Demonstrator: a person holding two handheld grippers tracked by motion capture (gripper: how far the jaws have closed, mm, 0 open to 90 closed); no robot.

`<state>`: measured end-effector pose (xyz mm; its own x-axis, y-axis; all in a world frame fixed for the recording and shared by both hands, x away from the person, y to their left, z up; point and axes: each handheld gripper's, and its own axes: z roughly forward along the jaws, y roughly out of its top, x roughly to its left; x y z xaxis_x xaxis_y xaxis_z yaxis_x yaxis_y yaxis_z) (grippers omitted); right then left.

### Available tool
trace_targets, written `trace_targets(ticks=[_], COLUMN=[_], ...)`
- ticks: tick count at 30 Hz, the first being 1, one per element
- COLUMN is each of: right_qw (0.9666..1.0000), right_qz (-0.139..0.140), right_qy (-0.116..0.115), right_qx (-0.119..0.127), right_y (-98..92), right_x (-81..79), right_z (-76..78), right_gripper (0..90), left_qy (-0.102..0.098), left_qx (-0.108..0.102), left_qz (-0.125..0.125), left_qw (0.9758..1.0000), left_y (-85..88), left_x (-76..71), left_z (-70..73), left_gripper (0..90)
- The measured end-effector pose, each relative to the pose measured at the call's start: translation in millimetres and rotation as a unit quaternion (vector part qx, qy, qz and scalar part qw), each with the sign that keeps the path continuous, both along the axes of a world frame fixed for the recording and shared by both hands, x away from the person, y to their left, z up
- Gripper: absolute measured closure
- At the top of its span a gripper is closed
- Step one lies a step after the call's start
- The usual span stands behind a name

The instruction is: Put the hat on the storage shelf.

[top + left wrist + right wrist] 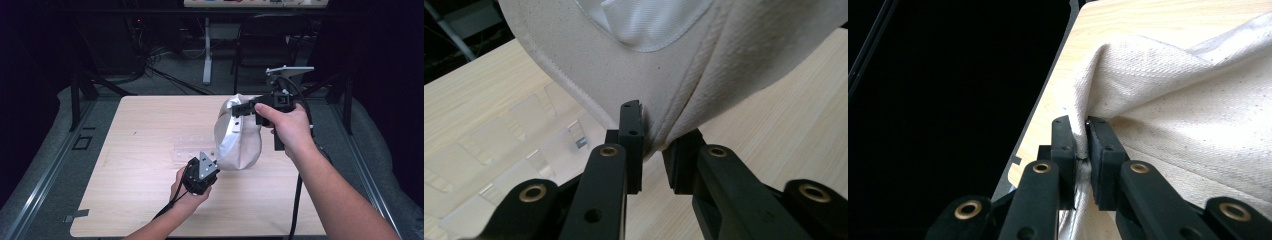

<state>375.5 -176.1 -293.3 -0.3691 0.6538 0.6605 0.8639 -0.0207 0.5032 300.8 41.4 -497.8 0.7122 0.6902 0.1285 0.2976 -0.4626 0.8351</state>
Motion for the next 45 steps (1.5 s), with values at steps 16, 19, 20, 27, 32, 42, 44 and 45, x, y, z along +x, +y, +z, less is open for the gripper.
trace_targets(ticks=[16,19,20,27,32,42,44,45], right_qw=[1.0000,1.0000,1.0000,1.0000,1.0000,0.9999,0.9999,0.9999], right_qz=[0.003,0.003,0.003,0.002,0.000,-0.004,-0.002,0.000], right_qy=[0.006,0.004,0.005,0.003,0.003,0.010,0.011,0.011], right_qx=[-0.001,-0.002,0.000,-0.004,-0.007,-0.003,-0.005,-0.005], right_y=[6.0,7.4,7.7,10.8,12.7,18.4,20.2,20.8], right_x=[5.9,7.4,8.0,13.1,16.9,25.7,27.3,27.8], right_z=[-9.9,-11.6,-12.0,-15.1,-17.4,-27.2,-29.8,-30.7], right_gripper=[83.2,83.2,83.2,83.2,83.2,83.3,83.3,83.3], left_qy=[0.013,0.017,0.018,0.027,0.042,0.048,0.048,0.050], left_qx=[-0.035,-0.044,-0.047,-0.061,-0.080,-0.081,-0.080,-0.079], left_qz=[0.001,0.000,0.000,-0.009,-0.019,-0.014,-0.011,-0.012], left_qw=[0.9993,0.9989,0.9987,0.9978,0.9958,0.9955,0.9956,0.9956], left_y=[13.1,15.1,15.6,18.4,20.7,25.0,26.1,27.0], left_x=[17.9,21.8,23.0,33.1,40.9,50.3,51.1,51.1], left_z=[4.5,7.1,7.8,8.3,6.8,2.9,0.9,-0.6], left_gripper=[83.4,83.6,83.6,83.8,83.8,83.9,83.9,84.0])
